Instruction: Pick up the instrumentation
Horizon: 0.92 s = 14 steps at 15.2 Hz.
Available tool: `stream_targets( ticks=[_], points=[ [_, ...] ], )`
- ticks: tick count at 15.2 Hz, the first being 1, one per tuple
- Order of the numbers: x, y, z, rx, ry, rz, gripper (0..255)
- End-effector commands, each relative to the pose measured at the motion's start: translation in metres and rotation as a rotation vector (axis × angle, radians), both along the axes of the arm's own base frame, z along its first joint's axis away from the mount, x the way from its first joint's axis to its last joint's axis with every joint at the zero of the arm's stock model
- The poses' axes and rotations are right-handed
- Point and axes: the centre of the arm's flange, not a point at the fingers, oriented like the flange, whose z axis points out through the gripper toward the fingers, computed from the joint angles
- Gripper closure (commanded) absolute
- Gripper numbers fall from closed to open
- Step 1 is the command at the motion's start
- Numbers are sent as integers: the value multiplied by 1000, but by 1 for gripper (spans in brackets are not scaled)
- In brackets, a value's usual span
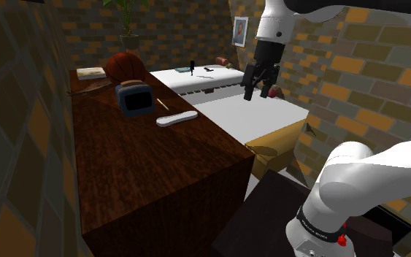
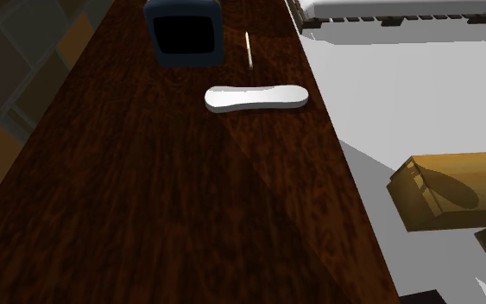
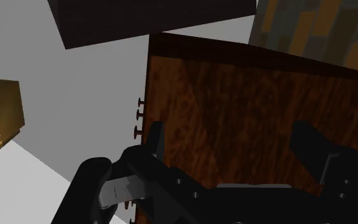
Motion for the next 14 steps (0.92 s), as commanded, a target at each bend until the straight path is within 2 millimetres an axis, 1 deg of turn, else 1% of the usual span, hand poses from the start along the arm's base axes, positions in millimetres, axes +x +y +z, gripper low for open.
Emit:
stream_targets(
  ticks=[1, 5, 8, 14],
  points=[
    [0, 0, 0, 0, 0, 0, 0],
    [39, -27, -24, -13, -11, 156, 0],
    [71, -43, -41, -23, -19, 272, 0],
    [141, -63, -74, -43, -35, 506, 0]
  ],
)
